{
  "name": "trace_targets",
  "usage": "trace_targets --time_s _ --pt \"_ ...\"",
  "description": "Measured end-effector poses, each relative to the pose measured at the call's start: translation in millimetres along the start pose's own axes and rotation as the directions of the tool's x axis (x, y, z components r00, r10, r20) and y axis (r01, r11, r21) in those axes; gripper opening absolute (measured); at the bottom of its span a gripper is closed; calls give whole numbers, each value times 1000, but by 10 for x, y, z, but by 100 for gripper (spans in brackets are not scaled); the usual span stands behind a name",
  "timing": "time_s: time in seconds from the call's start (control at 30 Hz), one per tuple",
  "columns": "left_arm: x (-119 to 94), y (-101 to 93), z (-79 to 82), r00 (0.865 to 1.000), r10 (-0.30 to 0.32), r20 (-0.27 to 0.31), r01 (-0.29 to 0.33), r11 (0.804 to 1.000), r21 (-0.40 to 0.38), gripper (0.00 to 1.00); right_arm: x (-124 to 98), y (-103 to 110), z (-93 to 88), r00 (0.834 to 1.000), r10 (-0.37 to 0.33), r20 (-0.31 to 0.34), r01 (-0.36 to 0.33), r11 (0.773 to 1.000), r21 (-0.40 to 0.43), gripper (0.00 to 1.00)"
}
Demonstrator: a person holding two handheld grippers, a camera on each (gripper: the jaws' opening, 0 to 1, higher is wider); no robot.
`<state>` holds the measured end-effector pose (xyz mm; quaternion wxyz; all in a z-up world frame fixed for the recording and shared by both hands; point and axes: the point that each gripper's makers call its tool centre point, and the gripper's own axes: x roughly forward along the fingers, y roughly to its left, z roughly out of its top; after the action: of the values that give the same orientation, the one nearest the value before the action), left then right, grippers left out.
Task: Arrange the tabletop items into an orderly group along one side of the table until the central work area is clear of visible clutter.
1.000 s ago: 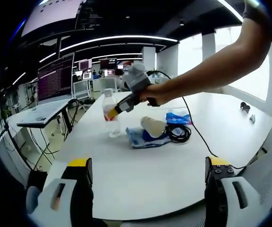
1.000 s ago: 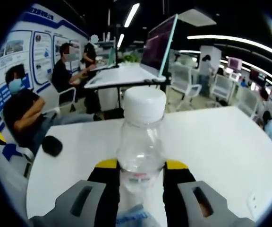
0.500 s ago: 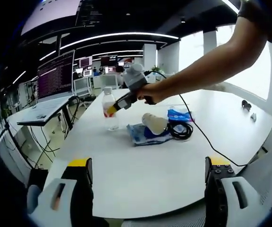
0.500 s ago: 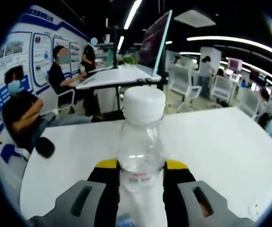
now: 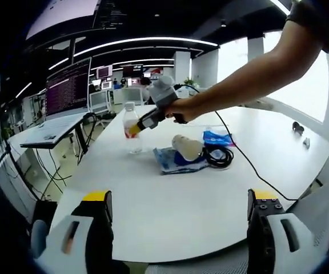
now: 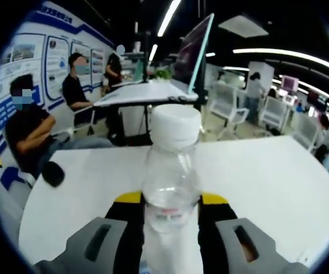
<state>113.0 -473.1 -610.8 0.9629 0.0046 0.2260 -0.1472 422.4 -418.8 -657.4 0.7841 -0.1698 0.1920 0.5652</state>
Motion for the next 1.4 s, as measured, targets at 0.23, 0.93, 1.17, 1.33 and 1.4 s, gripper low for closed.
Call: trace_targets --time_s 0.23,0.93,1.17,1.33,1.4 --pt "0 -8 1 1000 -1 0 1 1000 -8 98 11 -13 -8 1000 9 3 -9 1000 2 32" --pt "5 -44 -28 1000 -10 -10 10 1000 20 98 -71 -47 72 999 -16 30 14 997 79 36" --pt "5 -49 -28 1000 -13 -11 13 1000 23 98 -174 -108 120 998 -28 53 23 995 94 38" --pt "6 -53 -32 1000 -14 -11 14 1000 28 97 -331 -110 125 997 -43 61 37 994 101 38" --pt "6 -58 -29 1000 -16 -10 16 999 29 97 -395 -120 107 997 -52 58 45 993 109 38"
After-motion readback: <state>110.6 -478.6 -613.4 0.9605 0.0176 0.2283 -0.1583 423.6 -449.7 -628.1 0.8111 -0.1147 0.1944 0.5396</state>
